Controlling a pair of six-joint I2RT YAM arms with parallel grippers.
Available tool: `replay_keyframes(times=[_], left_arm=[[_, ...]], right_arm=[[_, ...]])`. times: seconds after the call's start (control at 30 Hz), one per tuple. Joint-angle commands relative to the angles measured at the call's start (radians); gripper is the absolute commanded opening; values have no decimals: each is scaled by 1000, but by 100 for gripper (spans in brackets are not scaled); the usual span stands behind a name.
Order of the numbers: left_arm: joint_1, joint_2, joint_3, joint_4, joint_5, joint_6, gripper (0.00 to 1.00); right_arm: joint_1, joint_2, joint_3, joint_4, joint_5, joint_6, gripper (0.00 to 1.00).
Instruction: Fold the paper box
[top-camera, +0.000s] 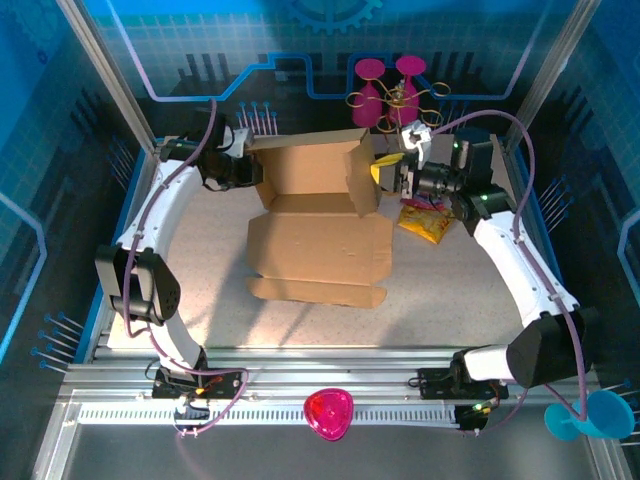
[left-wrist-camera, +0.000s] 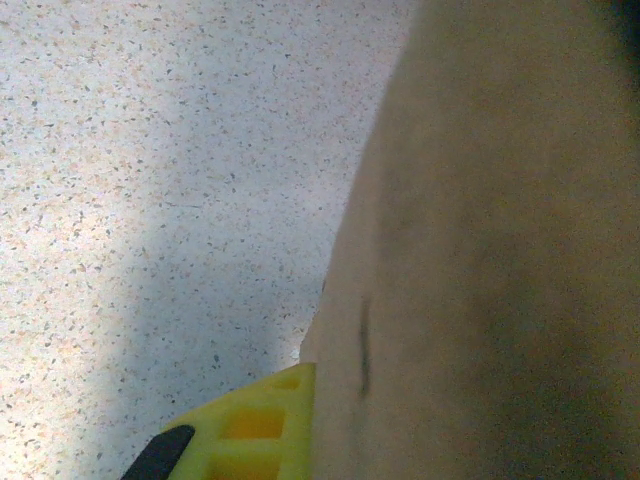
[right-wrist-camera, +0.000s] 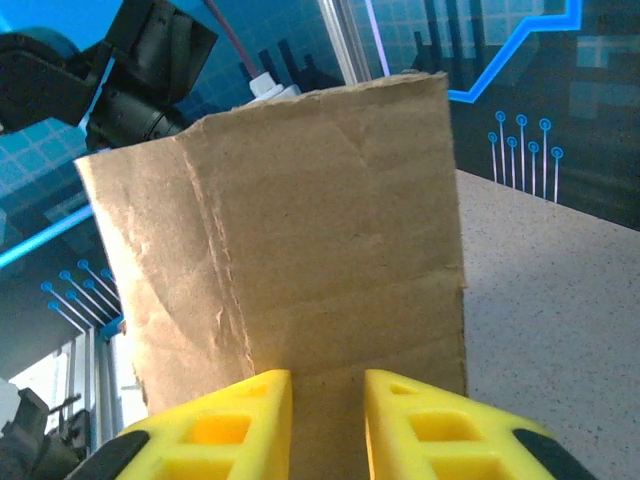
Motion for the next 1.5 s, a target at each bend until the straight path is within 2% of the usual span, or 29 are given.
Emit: replay_keyframes(times=[0.0,0.2,0.37,0.63,0.77,0.9,1.0,1.27,1.4,1.47], left_arm=[[-5,-4,38,-15,7,-7,0],[-12,3,50,-20,5,-2,0],[-18,5,54,-20,2,-6,0],[-19,7,58,-25,-4,-7,0],[-19,8,58,-26,-9,-9,0],[-19,11,61,-26,-11,-9,0],[-19,12,61,-27,-12,-10,0],[-24,17,62,-27,-9,-8,0],[-28,14,65,-29,-8,-7,0],[-30,13,64,-30,-10,-3,0]], right_arm=[[-15,-26,-16,44,-3,9,30],[0,27,37,5,47,-46,42],[36,67,107,-57,68,-105,45],[78,64,125,-99,113,-153,48],[73,59,131,-102,64,-122,43],[62,27,103,-84,20,-87,28],[55,4,72,-74,-3,-75,26],[31,-8,50,-62,-20,-62,41],[51,24,97,-146,89,-144,50],[71,45,126,-175,153,-181,51]])
